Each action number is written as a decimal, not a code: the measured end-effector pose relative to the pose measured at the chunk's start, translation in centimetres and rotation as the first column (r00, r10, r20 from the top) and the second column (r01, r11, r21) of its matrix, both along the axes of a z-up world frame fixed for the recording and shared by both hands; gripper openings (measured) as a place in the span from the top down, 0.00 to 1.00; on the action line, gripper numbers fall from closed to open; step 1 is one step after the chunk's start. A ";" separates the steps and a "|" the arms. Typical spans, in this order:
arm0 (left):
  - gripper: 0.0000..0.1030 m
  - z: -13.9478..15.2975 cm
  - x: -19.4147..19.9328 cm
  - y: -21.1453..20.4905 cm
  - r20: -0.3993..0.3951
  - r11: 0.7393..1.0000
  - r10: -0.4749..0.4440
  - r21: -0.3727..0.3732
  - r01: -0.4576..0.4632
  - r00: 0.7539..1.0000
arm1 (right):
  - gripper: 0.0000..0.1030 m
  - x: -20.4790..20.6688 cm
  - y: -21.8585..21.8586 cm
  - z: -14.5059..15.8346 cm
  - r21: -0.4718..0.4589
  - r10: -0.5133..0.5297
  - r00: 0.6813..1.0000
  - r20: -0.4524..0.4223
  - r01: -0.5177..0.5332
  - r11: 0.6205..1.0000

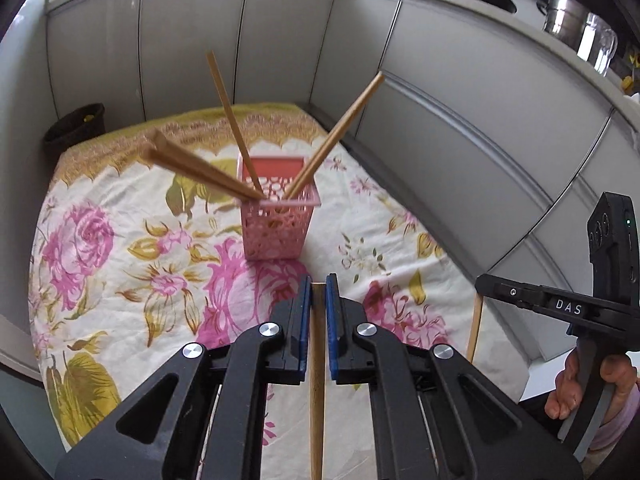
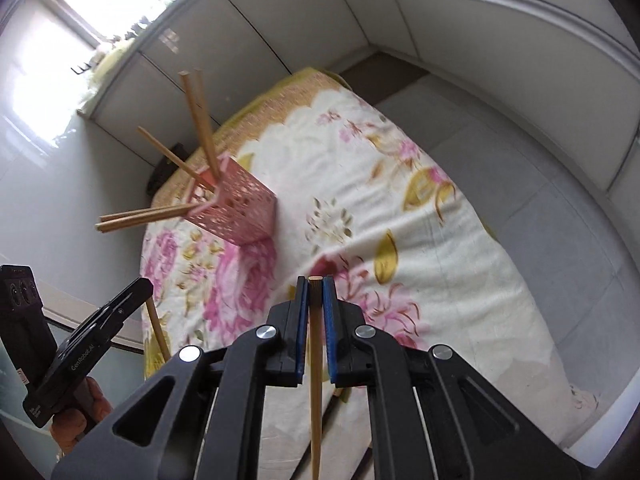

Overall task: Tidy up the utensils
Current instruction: 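Lift both held chopsticks and move them over the pink cup, then lower both chopsticks into the pink cup and open both grippers, then withdraw both open grippers from the cup toward the black-tipped chopsticks, then grasp a black-tipped chopstick with the left gripper while the right gripper grasps the other, then lift both black-tipped chopsticks and carry them over the pink cup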

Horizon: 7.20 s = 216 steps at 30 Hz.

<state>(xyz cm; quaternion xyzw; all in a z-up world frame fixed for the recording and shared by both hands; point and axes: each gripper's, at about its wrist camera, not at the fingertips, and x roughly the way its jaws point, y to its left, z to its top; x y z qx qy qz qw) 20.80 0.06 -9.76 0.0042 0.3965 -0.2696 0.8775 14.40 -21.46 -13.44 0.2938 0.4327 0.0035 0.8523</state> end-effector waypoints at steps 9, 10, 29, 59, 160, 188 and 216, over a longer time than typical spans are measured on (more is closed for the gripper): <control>0.94 6.7 -3.0 2.1 0.220 0.989 0.056 -0.147 -0.024 0.974 | 0.92 -2.6 4.2 7.7 -0.239 0.147 0.941 0.306 -0.073 0.968; 0.94 7.1 -3.2 2.1 0.236 0.988 0.063 -0.150 -0.027 0.970 | 0.92 -2.8 4.7 8.2 -0.263 0.163 0.933 0.321 -0.078 0.962; 0.94 8.1 -3.8 2.8 0.282 0.982 0.106 -0.183 -0.055 0.954 | 0.92 -3.6 4.6 11.5 -0.250 0.189 0.896 0.402 -0.091 0.964; 0.92 11.9 8.7 -3.6 0.648 0.896 0.444 -0.340 -0.287 0.619 | 0.92 7.8 2.9 20.0 -0.276 0.181 0.799 0.574 -0.020 0.961; 0.64 -14.2 -3.1 -15.1 -0.429 0.840 -0.185 0.398 0.369 0.884 | 0.07 -11.7 -5.8 -1.6 -0.054 -0.170 0.964 -0.204 0.162 0.985; 0.94 -7.6 -1.1 -4.4 -0.294 0.938 -0.103 0.290 0.192 0.950 | 0.55 -4.9 4.2 -8.5 -0.113 0.025 0.866 -0.499 -0.093 0.989; 0.94 4.5 -4.5 1.1 0.148 0.996 0.084 0.001 -0.085 0.985 | 0.93 -4.0 7.3 1.7 -0.277 0.102 0.989 0.111 -0.068 0.959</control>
